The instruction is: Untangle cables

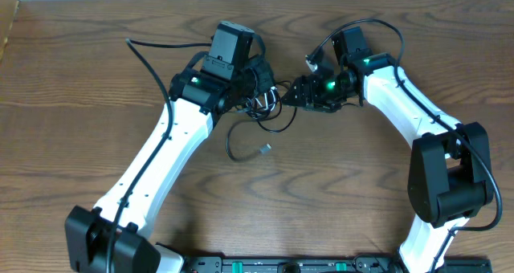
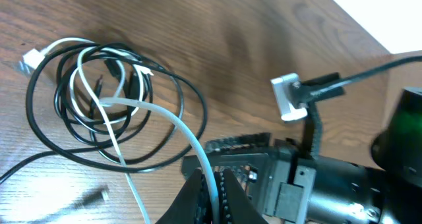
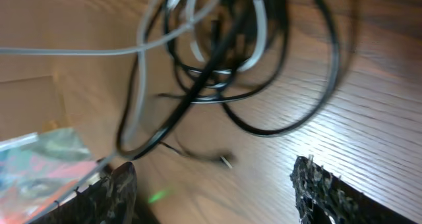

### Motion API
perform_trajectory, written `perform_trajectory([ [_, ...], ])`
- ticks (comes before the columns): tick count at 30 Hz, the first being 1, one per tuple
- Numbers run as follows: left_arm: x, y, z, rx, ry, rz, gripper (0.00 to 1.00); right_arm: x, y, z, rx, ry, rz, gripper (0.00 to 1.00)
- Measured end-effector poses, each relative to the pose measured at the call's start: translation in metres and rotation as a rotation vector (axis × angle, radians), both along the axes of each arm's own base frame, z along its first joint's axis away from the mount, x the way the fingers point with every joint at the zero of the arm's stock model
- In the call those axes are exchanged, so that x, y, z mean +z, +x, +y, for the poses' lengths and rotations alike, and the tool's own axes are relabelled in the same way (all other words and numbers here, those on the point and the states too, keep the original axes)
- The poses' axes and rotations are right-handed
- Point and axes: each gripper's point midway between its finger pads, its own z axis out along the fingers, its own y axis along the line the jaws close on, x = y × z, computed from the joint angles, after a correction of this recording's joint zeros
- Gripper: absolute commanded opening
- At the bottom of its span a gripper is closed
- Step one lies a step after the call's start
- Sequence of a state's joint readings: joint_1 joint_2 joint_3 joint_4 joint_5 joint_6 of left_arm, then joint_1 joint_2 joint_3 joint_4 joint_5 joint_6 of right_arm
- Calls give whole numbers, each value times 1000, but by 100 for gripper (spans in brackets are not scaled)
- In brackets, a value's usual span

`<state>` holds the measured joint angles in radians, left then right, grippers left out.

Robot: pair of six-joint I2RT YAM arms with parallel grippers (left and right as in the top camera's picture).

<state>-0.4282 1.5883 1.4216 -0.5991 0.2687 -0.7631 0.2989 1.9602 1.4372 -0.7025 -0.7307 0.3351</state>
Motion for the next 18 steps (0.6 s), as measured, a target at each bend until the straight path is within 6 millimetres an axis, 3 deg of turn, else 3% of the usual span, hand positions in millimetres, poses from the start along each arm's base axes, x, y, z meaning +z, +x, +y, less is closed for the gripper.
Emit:
perform_trajectory([
  [8, 44, -5, -18, -50, -155, -76, 7, 7, 1, 9, 25, 45, -21, 71],
  [11, 73, -10, -24, -62, -238, -126, 7, 7, -2, 14, 38, 47, -23, 70],
  [18, 169, -29, -31, -96, -494, -309, 7, -5, -3, 12, 5, -47, -16, 73],
])
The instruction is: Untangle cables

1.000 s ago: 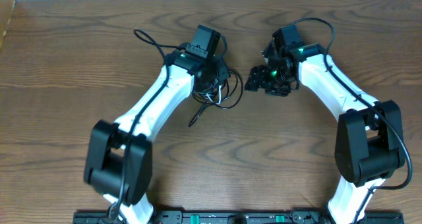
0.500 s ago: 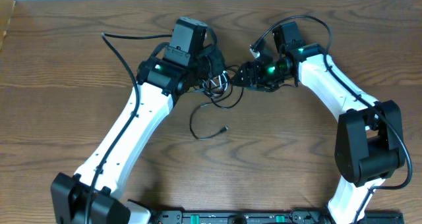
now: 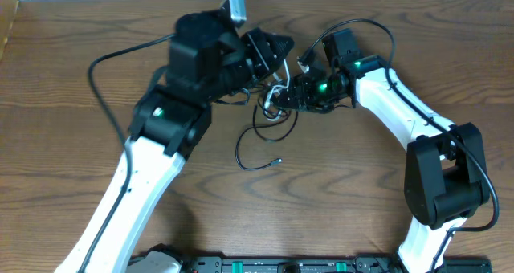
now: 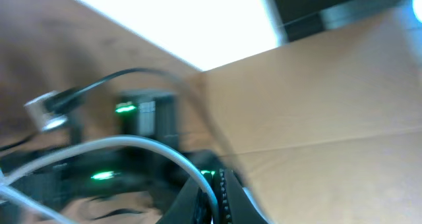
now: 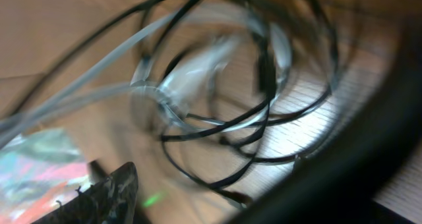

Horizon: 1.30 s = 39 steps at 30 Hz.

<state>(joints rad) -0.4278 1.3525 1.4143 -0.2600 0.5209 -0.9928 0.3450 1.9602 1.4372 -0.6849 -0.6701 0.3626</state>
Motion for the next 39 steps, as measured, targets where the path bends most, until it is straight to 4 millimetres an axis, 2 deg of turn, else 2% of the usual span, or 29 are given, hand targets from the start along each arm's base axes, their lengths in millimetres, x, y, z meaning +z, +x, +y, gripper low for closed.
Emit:
perform_trajectory([
  [3, 46, -17, 10, 1, -86, -105, 7, -12, 2, -14, -61, -101, 21, 74],
  [6, 85, -34, 31, 30, -144, -202, 8, -19, 3, -25, -97, -169, 27, 75],
  [9, 121, -52, 67, 105, -180, -308, 7, -25, 5, -34, -124, -227, 22, 75],
  [12, 140, -66, 95, 174, -190, -369, 8, -27, 5, -39, -138, -254, 27, 75],
  [14, 144, -73, 114, 226, -184, -383, 8, -28, 4, -40, -142, -259, 32, 77],
  [16, 141, -74, 127, 271, -173, -364, 8, -27, 3, -39, -138, -255, 33, 90],
  [18, 129, -71, 133, 298, -157, -311, 7, -26, 2, -37, -110, -240, 23, 98],
  [19, 117, -68, 136, 315, -144, -260, 8, -25, 1, -35, -92, -228, 21, 99],
  [23, 91, -52, 140, 352, -114, -155, 8, -14, -5, -23, 4, -114, 8, 99],
  [27, 79, -40, 141, 371, -141, -84, 8, 27, -10, -15, 117, 89, -68, 99],
  [30, 79, -38, 142, 394, -211, -19, 8, 75, -12, -17, 176, 237, -182, 99],
  [31, 79, -39, 142, 400, -237, 2, 8, 98, -13, -19, 195, 288, -247, 99],
  [34, 79, -39, 142, 412, -297, 56, 8, 145, -17, -19, 244, 369, -403, 99],
  [37, 79, -39, 142, 419, -328, 84, 8, 184, -29, -8, 321, 430, -551, 99],
  [39, 79, -39, 142, 421, -339, 94, 8, 199, -36, 7, 382, 463, -628, 99],
])
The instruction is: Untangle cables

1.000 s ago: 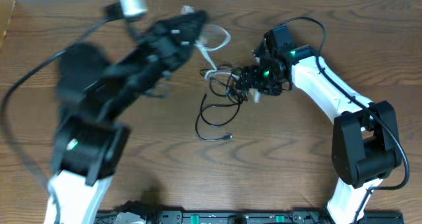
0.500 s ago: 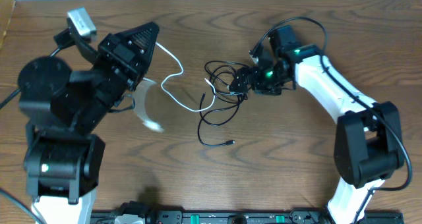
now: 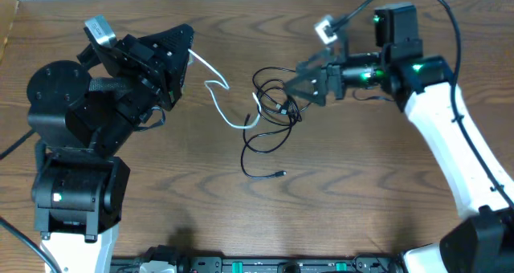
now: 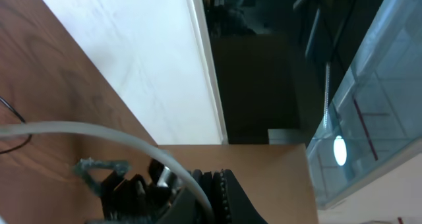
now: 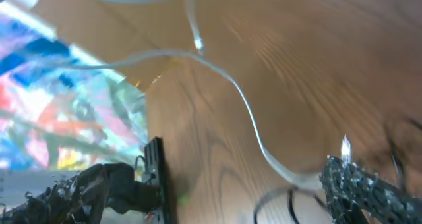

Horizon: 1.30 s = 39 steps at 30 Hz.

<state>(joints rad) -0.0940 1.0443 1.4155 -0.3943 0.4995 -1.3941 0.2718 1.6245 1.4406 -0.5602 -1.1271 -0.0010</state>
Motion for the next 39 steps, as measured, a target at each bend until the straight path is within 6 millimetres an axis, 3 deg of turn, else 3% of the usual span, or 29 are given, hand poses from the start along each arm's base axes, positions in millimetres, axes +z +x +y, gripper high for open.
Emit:
perform_trajectory([
  [7, 0, 0, 0, 2, -24, 13, 8, 28, -35, 76, 170, 68, -247, 99],
  [12, 1, -1, 0, 3, -30, 13, 8, 34, -45, 113, 144, 54, -338, 96],
  [14, 3, -3, 0, 3, -35, 10, 8, 35, -49, 123, 138, 51, -357, 83],
  [15, 4, -4, 0, 3, -35, 7, 8, 35, -51, 126, 130, 46, -357, 68],
  [19, 7, -8, 1, 3, -39, -2, 8, 31, -49, 133, 86, 17, -361, 29],
  [23, 7, -9, 1, 4, -39, 0, 8, 29, -43, 134, 37, -3, -343, 2],
  [31, -20, -7, 12, 75, 14, 92, 8, 28, -37, 133, -47, 5, -163, 1],
  [36, -62, -5, 49, 277, 140, 233, 8, 36, -37, 131, -72, 57, 0, 2],
  [38, -79, -8, 72, 398, 207, 297, 8, 46, -37, 128, -55, 106, 76, 2],
  [39, -84, -10, 82, 450, 233, 316, 12, 51, -39, 127, -39, 128, 102, 2],
])
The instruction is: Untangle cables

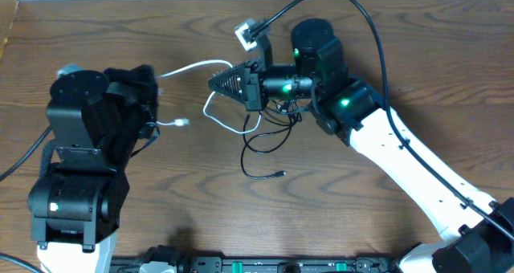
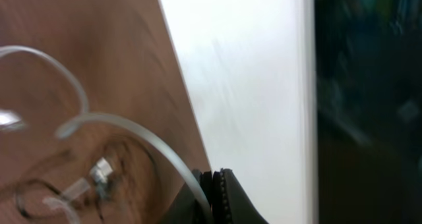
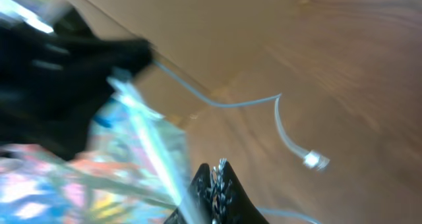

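A white cable [image 1: 201, 64] runs from my left gripper [image 1: 152, 88] across to my right gripper [image 1: 215, 82]. Past it, the cable loops down into the black cable coil [image 1: 271, 116] at the table's middle. The left gripper [image 2: 212, 181] is shut on the white cable [image 2: 132, 125]. The right gripper [image 3: 214, 174] looks shut on it too, though that view is blurred. A white connector [image 1: 181, 123] on the cable's free end hangs by the left gripper, and the connector [image 3: 315, 161] shows in the right wrist view. The black cable's loose end [image 1: 279, 174] lies nearer the front.
The wooden table [image 1: 369, 217] ends at a white wall along the far edge. A cardboard box corner [image 1: 8, 20] is at the far left. The right arm's own black cord [image 1: 353, 8] arches over the far side.
My right gripper was open to the right of the coil; it is now left of the coil and shut on the white cable. The left gripper sits lower and further left, still holding the cable.
Both grippers were close together over the tangle, the left shut on the white cable and the right open. Then the left arm was raised with the cable, then far to the left with the cable drawn out of the coil. Now both grippers hold it.
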### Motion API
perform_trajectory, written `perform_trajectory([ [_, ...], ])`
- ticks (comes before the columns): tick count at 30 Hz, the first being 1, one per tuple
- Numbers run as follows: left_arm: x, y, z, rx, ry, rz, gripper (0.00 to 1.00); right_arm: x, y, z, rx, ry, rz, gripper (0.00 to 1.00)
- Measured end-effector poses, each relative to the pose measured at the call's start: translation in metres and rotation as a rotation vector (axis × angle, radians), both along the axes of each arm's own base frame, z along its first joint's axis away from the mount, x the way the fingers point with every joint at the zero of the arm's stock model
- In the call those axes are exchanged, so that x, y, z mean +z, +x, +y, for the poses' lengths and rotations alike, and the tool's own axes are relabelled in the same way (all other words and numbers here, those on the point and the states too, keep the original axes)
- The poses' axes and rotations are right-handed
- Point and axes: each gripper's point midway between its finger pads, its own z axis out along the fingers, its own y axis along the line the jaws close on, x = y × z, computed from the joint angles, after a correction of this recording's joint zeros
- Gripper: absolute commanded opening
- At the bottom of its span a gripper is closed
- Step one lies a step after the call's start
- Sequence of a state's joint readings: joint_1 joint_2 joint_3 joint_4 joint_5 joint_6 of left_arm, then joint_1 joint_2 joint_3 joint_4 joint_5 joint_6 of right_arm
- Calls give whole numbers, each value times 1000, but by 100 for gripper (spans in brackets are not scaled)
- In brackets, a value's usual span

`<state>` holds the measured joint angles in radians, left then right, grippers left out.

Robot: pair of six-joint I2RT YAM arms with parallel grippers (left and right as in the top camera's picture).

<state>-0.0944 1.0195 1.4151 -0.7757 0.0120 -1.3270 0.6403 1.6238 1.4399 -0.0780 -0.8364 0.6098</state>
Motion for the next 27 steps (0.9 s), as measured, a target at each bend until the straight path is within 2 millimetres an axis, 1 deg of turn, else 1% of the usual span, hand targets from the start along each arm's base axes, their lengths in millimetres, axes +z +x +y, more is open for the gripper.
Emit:
perform_trajectory([
  [2, -8, -4, 18, 89, 58, 35, 17, 10, -6, 0, 38, 40, 47, 2],
  [3, -11, -5, 26, 128, 82, 51, 25, 14, -11, 0, 62, 57, 73, 1],
  [4, -14, -7, 32, 153, 106, 67, 31, 18, -14, 0, 82, 69, 90, 2],
  [5, -17, -8, 36, 173, 125, 81, 40, 22, -18, 0, 102, 82, 108, 1],
  [6, -20, -9, 40, 185, 150, 97, 45, 26, -22, 0, 123, 94, 119, 2],
  [8, -26, -9, 44, 191, 184, 123, 56, 34, -28, 0, 157, 119, 135, 2],
  [11, -33, -4, 39, 135, 228, 153, 65, 47, -33, -1, 192, 156, 150, 2],
  [13, -37, -1, 31, 73, 239, 167, 67, 59, -36, -1, 210, 194, 142, 2],
  [16, -40, 1, 20, -9, 249, 172, 67, 81, -39, -4, 231, 260, 98, 2],
  [19, -41, 1, 7, -100, 255, 165, 67, 107, -38, -13, 227, 341, 49, 2],
  [20, -41, 1, 3, -128, 256, 163, 67, 111, -36, -15, 216, 353, 47, 1],
  [21, -40, 0, -2, -162, 261, 156, 67, 115, -32, -18, 194, 366, 54, 2],
  [23, -38, -1, -10, -233, 283, 138, 67, 119, -17, -25, 127, 384, 78, 2],
  [27, -31, -4, -19, -322, 337, 95, 68, 113, 19, -37, -27, 389, 155, 1],
])
